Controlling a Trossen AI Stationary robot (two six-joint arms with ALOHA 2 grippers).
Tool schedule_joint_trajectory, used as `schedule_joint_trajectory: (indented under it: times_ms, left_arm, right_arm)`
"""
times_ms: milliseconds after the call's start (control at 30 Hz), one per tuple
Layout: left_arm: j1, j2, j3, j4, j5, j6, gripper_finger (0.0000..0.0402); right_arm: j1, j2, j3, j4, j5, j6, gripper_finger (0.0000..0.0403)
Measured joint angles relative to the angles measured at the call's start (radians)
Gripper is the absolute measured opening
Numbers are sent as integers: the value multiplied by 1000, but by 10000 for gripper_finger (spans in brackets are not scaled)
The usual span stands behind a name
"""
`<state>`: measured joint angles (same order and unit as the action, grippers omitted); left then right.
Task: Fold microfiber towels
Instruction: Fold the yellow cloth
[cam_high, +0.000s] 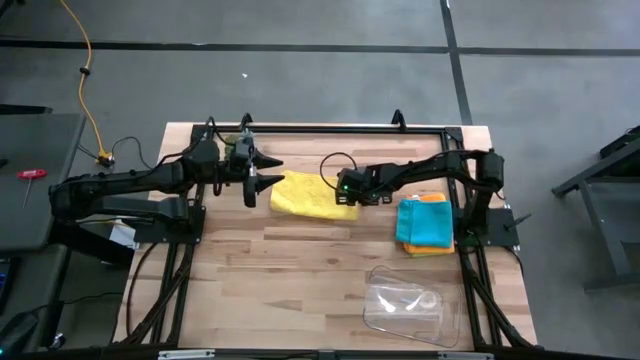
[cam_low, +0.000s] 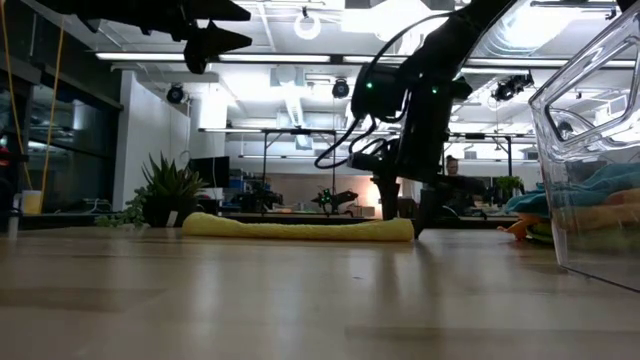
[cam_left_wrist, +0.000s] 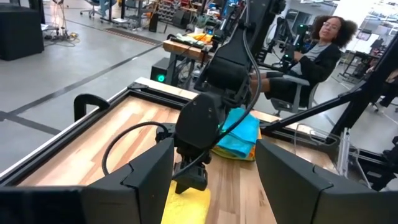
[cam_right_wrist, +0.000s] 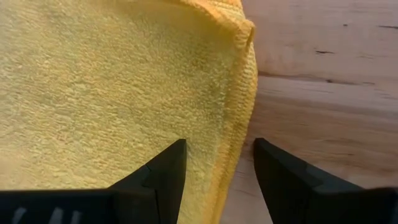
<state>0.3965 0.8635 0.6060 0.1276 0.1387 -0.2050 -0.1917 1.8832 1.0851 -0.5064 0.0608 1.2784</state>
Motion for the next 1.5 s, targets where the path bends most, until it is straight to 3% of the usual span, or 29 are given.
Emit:
schedule_joint_trajectory:
  times_ms: [200,533,800,1100,1300,1500]
  left_arm:
    - [0,0,0,0,-24,0,216]
    - [0,0,0,0,-24,0,216]
    - [0,0,0,0,-24,0,216]
    - [0,0,0,0,-57,-4,216]
    - [0,0,0,0,-78,-7,216]
    - [0,0,0,0,-126,-39,216]
  right_arm:
    - [16,3,-2,-1,44,4,150]
    - [16,7,-3,12,89,-46,9]
    - [-31,-31,-2,-80,64,-239,3]
    - [-133,-133,-8,-328,131,-468,1]
    - [-168,-245,-7,-328,114,-498,0]
    - [-125,-302,-5,-261,41,-444,0]
